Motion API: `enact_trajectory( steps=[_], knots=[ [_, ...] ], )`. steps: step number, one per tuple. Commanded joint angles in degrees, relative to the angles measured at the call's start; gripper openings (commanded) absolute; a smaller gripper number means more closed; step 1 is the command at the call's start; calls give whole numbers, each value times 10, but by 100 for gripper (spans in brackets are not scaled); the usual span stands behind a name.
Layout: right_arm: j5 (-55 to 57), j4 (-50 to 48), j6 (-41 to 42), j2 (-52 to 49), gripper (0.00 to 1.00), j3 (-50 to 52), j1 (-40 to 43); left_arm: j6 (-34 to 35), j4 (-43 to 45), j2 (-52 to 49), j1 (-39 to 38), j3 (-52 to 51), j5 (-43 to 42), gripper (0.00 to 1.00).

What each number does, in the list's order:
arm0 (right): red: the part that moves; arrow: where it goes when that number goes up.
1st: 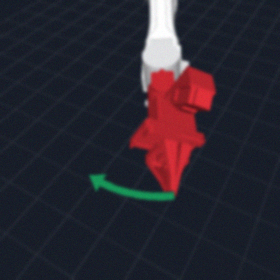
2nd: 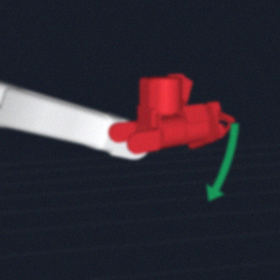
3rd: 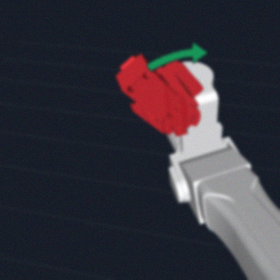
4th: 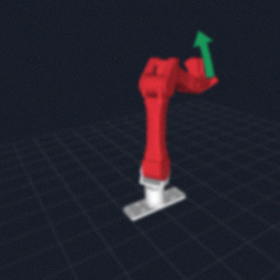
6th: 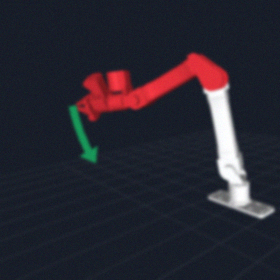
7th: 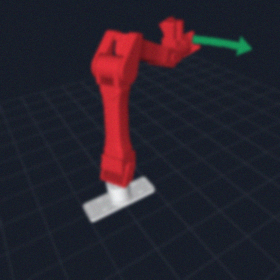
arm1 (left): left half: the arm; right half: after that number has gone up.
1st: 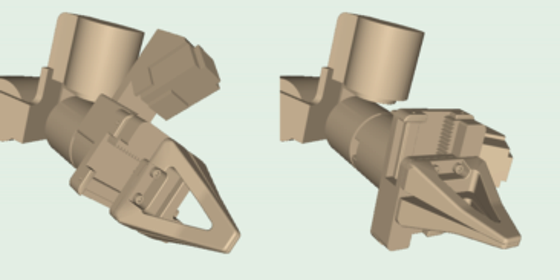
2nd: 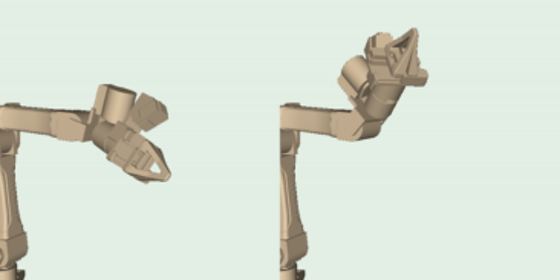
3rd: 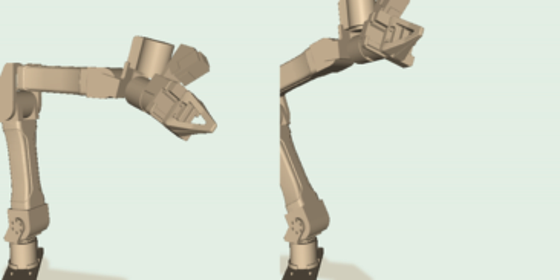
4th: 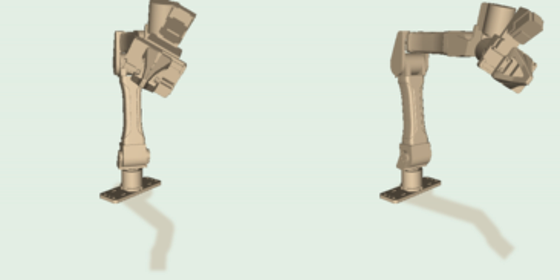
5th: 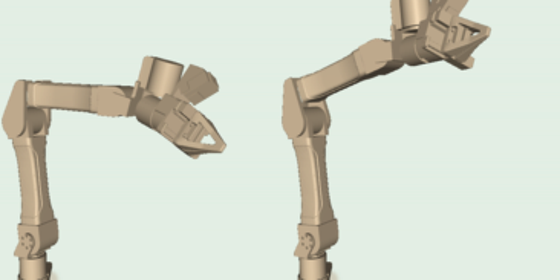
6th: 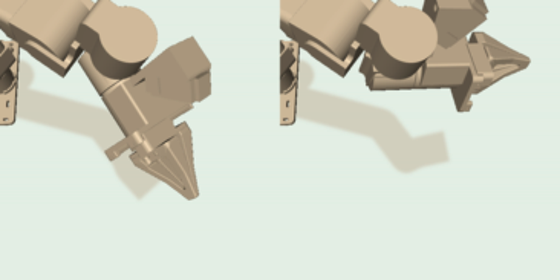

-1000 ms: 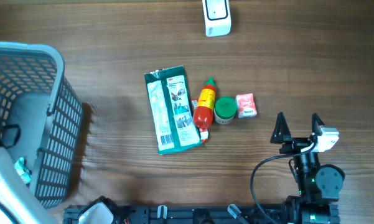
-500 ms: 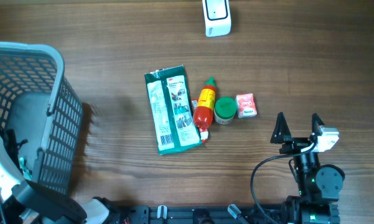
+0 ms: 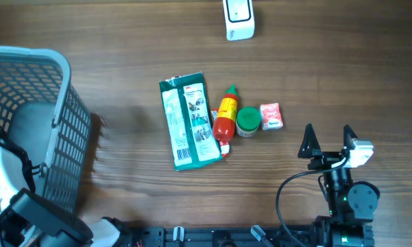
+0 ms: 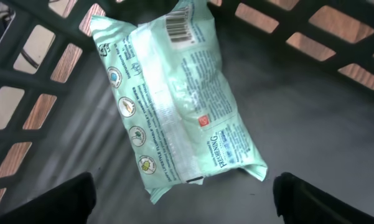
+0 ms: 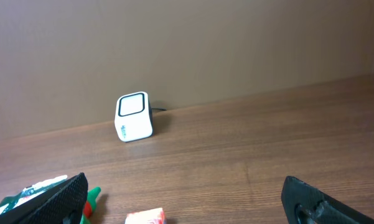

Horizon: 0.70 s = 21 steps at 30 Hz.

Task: Scan the item barcode
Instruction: 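Return the left gripper into the basket toward the light-green wipes pack, then grasp the light-green wipes pack with the left gripper and lift it out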

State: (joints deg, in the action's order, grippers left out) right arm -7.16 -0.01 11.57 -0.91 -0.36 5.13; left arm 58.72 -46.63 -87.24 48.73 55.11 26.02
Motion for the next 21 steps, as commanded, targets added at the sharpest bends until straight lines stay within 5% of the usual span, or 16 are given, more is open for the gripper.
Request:
enact_trajectory(
  steps=[1,11,15,21],
  knots=[
    [8,-3,5,3,99,1,-1,2,9,-13,3,-2,19,100],
    [8,-3,5,3,100,1,-1,3,15,-78,51,-2,19,100],
    [8,-3,5,3,100,1,-1,3,22,-94,67,-4,16,81],
    [8,-3,5,3,100,1,-1,2,36,-94,67,-19,-27,30]
  ],
)
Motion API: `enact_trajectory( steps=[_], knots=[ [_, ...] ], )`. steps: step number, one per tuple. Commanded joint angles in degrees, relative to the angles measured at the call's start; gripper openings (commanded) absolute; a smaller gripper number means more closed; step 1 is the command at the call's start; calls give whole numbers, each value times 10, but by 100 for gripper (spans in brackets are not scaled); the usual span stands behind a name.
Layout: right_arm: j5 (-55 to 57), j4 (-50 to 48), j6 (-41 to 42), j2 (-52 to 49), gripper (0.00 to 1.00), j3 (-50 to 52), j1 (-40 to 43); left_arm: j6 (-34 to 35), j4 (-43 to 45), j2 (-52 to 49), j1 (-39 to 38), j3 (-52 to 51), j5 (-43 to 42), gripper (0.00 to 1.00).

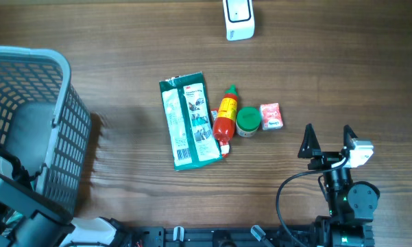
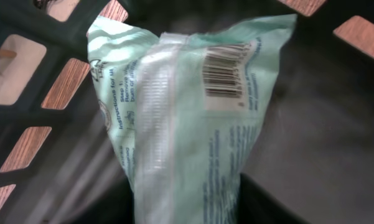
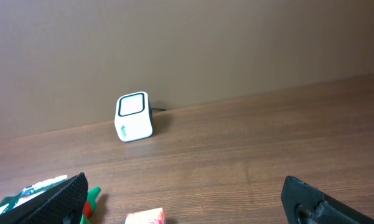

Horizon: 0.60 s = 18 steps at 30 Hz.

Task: Scan the item barcode
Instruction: 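Grasp the light-green wipes pack with the left gripper and lift it out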

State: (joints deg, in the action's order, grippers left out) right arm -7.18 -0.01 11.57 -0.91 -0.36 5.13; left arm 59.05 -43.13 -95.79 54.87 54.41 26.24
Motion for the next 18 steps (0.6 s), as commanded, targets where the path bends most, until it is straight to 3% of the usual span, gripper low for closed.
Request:
enact_trajectory(
  steps=[1,11,18],
  knots=[
    [8,-3,5,3,99,1,-1,-3,1,-7,5,-11,-36,27],
    [8,-3,5,3,100,1,-1,-60,-2,119,-17,49,-188,26],
    [8,-3,5,3,100,1,-1,-64,86,313,-136,87,-364,29]
  ],
)
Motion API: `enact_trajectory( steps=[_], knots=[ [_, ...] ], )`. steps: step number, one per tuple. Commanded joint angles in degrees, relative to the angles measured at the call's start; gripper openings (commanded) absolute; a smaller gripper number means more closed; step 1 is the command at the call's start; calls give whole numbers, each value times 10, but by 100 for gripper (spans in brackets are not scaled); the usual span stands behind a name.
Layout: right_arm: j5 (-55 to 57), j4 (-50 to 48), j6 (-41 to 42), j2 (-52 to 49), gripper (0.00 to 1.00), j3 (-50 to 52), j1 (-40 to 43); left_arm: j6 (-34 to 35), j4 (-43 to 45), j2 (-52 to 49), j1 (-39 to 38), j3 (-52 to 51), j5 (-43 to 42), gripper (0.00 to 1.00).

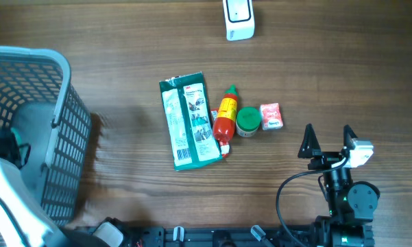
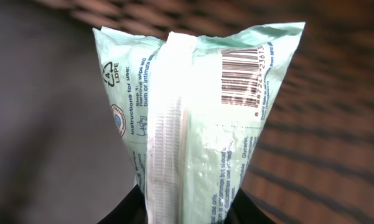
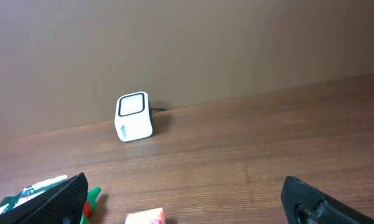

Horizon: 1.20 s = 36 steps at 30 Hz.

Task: Scan the item barcode
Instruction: 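Grasp the light-green wipes pack with the left gripper and lift it out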

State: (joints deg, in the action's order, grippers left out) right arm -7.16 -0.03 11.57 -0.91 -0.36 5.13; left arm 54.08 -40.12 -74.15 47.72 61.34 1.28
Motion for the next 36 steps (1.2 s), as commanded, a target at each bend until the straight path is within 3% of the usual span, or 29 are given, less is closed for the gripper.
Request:
enact_trajectory(
  steps=[1,4,8,12,15,20,31,36],
  knots=[
    [8,-3,5,3,100,1,-1,-14,71,116,-83,18,-119,30],
    [8,-3,5,3,100,1,-1,-22,126,202,-181,18,-112,31],
    [8,-3,5,3,100,1,-1,-103,164,263,-304,18,-106,31],
    [8,-3,5,3,100,1,-1,-169,156,261,-431,18,-106,31],
    [8,-3,5,3,100,1,-1,-180,160,231,-525,18,-106,31],
    [8,-3,5,3,100,1,-1,-254,235,130,-671,18,-104,31],
    [8,-3,5,3,100,1,-1,-248,604,-225,-866,18,-104,34],
    [8,-3,5,3,100,1,-1,-202,744,-341,-906,18,-82,25]
  ],
)
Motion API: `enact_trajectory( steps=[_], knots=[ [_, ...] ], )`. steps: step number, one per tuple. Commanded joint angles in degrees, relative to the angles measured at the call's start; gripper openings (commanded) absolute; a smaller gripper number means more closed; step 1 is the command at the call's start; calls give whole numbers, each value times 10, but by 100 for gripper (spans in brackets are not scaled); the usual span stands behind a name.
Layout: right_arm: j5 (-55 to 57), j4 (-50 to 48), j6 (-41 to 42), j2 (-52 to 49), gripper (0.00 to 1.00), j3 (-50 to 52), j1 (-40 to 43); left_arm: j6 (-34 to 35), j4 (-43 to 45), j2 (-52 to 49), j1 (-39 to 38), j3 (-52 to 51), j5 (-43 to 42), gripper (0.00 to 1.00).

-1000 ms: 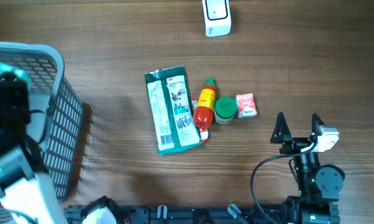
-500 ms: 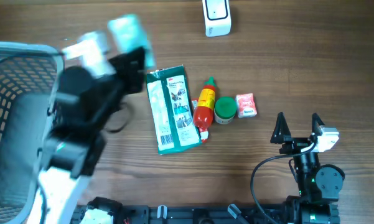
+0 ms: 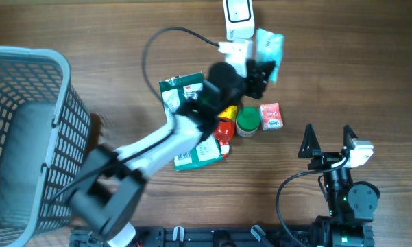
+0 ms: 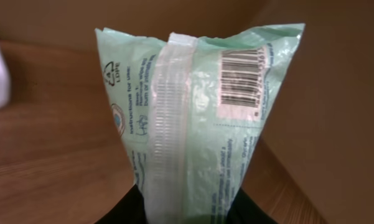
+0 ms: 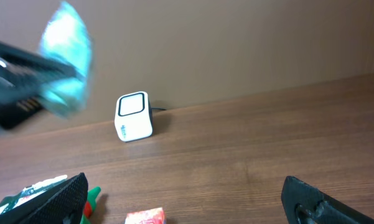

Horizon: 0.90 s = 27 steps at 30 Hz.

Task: Scan the item barcode
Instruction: 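Grasp the light-green wipes pack with the left gripper and lift it out, then drop the wipes pack on the table right of the red box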

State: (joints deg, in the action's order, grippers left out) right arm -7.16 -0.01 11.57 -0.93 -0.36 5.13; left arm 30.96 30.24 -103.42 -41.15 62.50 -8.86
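A mint-green wipes pack point(image 3: 269, 46) hangs in the air just right of the white scanner point(image 3: 238, 18), with my left gripper point(image 3: 260, 69) shut on its lower end. The left wrist view fills with the pack point(image 4: 193, 118): its barcode point(image 4: 241, 78) sits at the upper right, and a sliver of the scanner shows at the left edge. From the right wrist view the pack point(image 5: 65, 59) is a blur up and left of the scanner point(image 5: 134, 116). Low at the right, my right gripper point(image 3: 327, 140) stands open and holds nothing.
On the table lie a dark green bag point(image 3: 189, 123), a red sauce bottle point(image 3: 224, 123), a green-lidded jar point(image 3: 247, 121) and a red packet point(image 3: 271, 116); my left arm reaches over them. A grey basket point(image 3: 62, 123) fills the left side.
My left gripper was over the basket at the far left with the pack; now it holds the pack up beside the scanner at the table's far edge. The right arm has not moved.
The pack lay on the basket floor under my open left gripper. Then the gripper was low over it, and then shut on it with the pack raised. Now the pack is by the scanner. The right gripper stayed open in place throughout.
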Motion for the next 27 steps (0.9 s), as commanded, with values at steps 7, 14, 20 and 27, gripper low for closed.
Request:
enact_trajectory(
  steps=[7,14,20,27],
  knots=[
    [8,-3,5,3,100,1,-1,45,54,-102,-46,6,25,28],
    [8,-3,5,3,100,1,-1,44,26,-102,-48,6,25,28],
    [8,-3,5,3,100,1,-1,42,14,-102,-48,6,25,40],
    [8,-3,5,3,100,1,-1,28,11,-67,-46,7,23,41]
  ],
)
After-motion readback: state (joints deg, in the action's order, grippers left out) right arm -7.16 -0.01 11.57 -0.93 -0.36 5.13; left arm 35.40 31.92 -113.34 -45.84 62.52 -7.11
